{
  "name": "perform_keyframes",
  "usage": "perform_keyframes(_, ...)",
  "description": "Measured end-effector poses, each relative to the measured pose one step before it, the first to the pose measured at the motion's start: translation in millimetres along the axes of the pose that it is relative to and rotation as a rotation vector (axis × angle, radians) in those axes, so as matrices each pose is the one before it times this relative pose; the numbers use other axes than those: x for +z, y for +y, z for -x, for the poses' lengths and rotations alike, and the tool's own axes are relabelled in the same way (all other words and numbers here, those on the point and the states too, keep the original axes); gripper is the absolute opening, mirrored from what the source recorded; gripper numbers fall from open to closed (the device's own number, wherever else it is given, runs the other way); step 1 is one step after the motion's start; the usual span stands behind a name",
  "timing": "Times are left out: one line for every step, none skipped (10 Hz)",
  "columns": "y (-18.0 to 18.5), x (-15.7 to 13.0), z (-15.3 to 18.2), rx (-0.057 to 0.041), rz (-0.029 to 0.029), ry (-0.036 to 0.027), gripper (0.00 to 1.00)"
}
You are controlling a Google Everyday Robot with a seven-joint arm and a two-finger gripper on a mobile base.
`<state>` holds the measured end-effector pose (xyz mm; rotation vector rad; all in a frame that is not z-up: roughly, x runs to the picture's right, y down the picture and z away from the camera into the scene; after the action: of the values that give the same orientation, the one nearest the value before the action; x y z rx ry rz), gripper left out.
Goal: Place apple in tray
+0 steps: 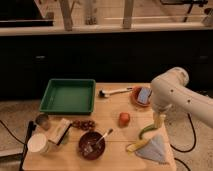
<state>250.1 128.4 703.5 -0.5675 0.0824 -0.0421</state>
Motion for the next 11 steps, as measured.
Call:
perform_keyframes(-0.1,4.95,0.83,-0.01342,-0.0043,0.00333,0.8)
perform_keyframes(0.39,4.88,0.36,-0.01732,-0.00467,0.00312,0.8)
perform_keyframes(0.87,4.22,4.3,-0.01651,-0.00212,0.00346,0.8)
perform_keyframes(-0.79,3.72,11.12,-0.01893,-0.00389,0.00077,0.8)
perform_keyframes(-0.28,3.04,6.58,-0.01252,-0.00256,0.0023,0.8)
perform_keyframes(-0.3,9.51,13.48,-0.03106,-0.00867,0.00529,0.8)
perform_keyframes(-1.29,3.66,3.6,-0.01932,-0.0093,0.00044,0.8)
perform_keyframes(-0.17,3.4,1.07,-0.01799,-0.00525,0.00094,0.8)
perform_keyframes(-1.66,4.1,1.87,-0.01967,-0.00703,0.00065,0.8)
perform_keyframes(-2.86,2.04,3.1,-0.01112,-0.00514,-0.00097,0.8)
perform_keyframes(-1.62,2.91,3.32,-0.00889,-0.00242,-0.00202,0.8)
